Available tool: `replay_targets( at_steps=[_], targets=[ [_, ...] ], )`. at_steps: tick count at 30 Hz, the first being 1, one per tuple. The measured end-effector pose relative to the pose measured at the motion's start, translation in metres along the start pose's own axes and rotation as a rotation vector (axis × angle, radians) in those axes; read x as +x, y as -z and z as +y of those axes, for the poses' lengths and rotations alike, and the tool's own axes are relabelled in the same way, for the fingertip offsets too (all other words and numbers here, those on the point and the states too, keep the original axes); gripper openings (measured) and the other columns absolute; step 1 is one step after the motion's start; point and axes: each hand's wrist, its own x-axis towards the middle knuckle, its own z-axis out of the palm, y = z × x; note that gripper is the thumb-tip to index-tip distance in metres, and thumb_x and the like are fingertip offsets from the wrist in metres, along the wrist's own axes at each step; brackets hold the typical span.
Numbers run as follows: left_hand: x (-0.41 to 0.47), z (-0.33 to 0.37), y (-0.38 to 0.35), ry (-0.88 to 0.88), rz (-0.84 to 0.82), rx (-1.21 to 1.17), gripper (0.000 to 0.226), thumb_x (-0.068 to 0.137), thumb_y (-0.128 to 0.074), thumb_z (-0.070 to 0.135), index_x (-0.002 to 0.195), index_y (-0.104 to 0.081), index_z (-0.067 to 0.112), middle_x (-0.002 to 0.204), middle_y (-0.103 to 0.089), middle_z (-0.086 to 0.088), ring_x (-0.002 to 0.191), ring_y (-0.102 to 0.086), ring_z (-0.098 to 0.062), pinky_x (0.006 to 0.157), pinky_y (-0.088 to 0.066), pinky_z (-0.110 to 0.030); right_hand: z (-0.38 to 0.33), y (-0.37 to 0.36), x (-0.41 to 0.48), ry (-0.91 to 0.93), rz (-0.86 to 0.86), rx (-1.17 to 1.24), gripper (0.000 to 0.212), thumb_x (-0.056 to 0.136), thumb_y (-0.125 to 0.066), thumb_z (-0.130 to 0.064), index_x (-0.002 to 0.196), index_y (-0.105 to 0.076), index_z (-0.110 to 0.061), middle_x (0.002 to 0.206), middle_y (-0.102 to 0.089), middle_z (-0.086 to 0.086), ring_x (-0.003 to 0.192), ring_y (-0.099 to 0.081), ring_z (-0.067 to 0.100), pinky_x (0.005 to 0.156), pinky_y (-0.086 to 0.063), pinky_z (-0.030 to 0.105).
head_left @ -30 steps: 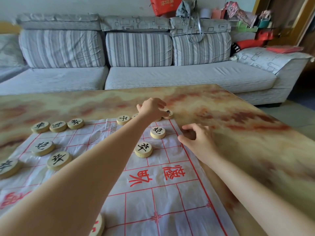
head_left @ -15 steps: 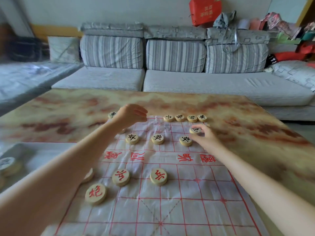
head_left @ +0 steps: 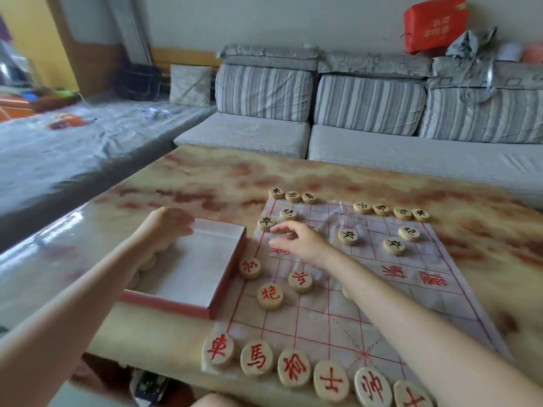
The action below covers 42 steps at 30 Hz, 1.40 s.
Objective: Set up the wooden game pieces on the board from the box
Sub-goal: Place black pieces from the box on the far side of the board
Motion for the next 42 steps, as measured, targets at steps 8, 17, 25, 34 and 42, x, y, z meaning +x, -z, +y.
replay_targets(
  at_steps=[8, 17, 25, 34, 42],
  targets=[
    [-0.015, -0.036, 0.018, -0.019, 0.073, 0.422, 0.032, 0.076, -0.060, 0.013, 0.107, -0.064, 0.020, 0.107, -0.065, -0.012, 0.098, -0.059, -0.031, 0.080, -0.045, -0.032, -0.018, -0.046, 0.009, 0.050, -0.096, 0.043, 0.031, 0.084, -0.065, -0.019, 0.114, -0.060, -0.015, 0.084, -0.050, -0.016, 0.081, -0.044, -0.001, 0.073, -0.036, 0.007],
    [-0.021, -0.030, 0.016, -0.008, 0.189, 0.315, 0.060, 0.062, -0.079, 0.019, 0.118, -0.058, 0.021, 0.109, -0.068, -0.007, 0.108, -0.057, -0.030, 0.093, -0.040, -0.036, -0.020, -0.062, 0.013, 0.045, -0.086, 0.094, 0.028, 0.085, -0.064, -0.016, 0.113, -0.061, -0.012, 0.106, -0.060, -0.001, 0.099, -0.053, 0.012, 0.096, -0.042, 0.028],
    [-0.021, -0.017, 0.039, -0.094, 0.301, 0.019, 0.049, 0.062, -0.082, 0.015, 0.107, -0.063, 0.021, 0.097, -0.067, 0.001, 0.092, -0.062, -0.023, 0.083, -0.045, -0.030, -0.042, -0.109, 0.049, 0.100, -0.031, -0.162, 0.033, 0.082, -0.058, -0.018, 0.114, -0.060, -0.026, 0.120, -0.057, 0.001, 0.111, -0.046, 0.019, 0.103, -0.035, 0.032],
    [-0.028, -0.037, 0.045, -0.042, 0.302, 0.038, 0.058, 0.059, -0.086, 0.019, 0.111, -0.062, 0.013, 0.108, -0.066, -0.005, 0.088, -0.057, -0.016, 0.079, -0.042, -0.026, -0.083, -0.169, 0.091, 0.060, -0.231, -0.209, 0.062, 0.084, -0.061, -0.014, 0.141, -0.037, -0.017, 0.144, -0.042, 0.007, 0.137, -0.031, 0.024, 0.109, -0.032, 0.034],
    [-0.034, -0.044, 0.052, 0.027, 0.295, 0.030, 0.046, 0.057, -0.087, 0.023, 0.097, -0.069, 0.011, 0.097, -0.069, -0.006, 0.093, -0.064, -0.022, 0.085, -0.048, -0.032, -0.075, -0.198, 0.109, 0.050, -0.177, -0.139, 0.063, 0.080, -0.064, -0.011, 0.137, -0.043, -0.029, 0.138, -0.038, 0.011, 0.125, -0.045, 0.025, 0.107, -0.034, 0.030]
  ],
)
